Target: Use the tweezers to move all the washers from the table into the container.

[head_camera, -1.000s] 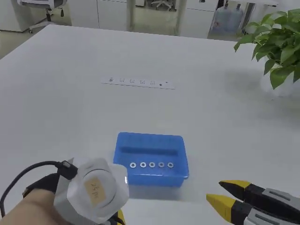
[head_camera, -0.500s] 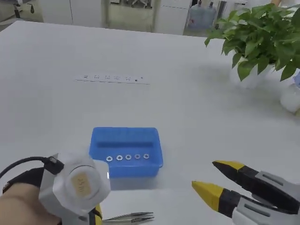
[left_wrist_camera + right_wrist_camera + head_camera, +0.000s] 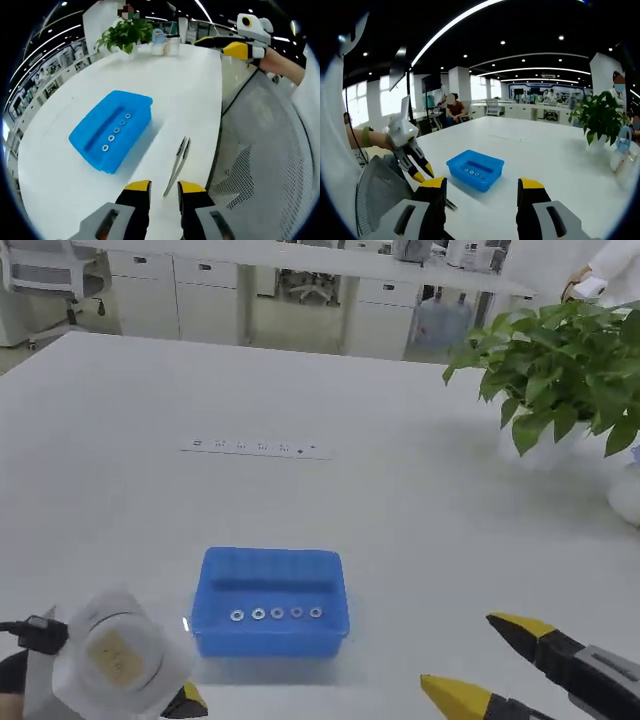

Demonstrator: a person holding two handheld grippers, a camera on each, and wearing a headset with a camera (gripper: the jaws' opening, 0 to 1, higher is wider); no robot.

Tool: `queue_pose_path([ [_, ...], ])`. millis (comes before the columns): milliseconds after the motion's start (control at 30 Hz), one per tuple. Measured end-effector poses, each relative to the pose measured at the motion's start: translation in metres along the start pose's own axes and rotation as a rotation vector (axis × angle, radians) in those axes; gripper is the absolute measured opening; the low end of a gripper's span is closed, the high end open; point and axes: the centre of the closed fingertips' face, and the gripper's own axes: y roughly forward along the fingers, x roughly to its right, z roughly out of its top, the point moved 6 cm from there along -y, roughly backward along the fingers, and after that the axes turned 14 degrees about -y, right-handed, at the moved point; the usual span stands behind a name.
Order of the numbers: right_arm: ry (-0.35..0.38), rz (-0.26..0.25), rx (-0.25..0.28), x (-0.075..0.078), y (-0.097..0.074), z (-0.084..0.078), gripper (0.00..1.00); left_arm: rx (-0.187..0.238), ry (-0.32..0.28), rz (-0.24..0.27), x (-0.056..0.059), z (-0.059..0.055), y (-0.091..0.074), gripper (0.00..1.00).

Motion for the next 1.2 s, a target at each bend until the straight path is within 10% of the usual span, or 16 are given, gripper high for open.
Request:
queue_pose_path([
  [267, 0.019, -0.031, 0.015, 0.016, 0.005, 0.001, 0.63, 0.375, -0.234, 0.038, -0.002, 0.014, -0.048, 0.41],
  [500, 0.041, -0.038, 0.042, 0.025, 0.01, 0.003, 0.71, 0.579, -0.334, 0.15, -0.011, 0.015, -0.081, 0.65],
  [867, 0.042, -0.05, 0.044, 0.022, 0.012, 0.004, 0.83, 0.795, -0.409, 0.277, -0.012, 0.025, -0.106, 0.98],
  [1200, 0.119, -0.089, 0.086, 0.023, 0.015, 0.007, 0.99, 0.891, -0.45, 0.3, -0.014, 0.027, -0.123, 0.99],
])
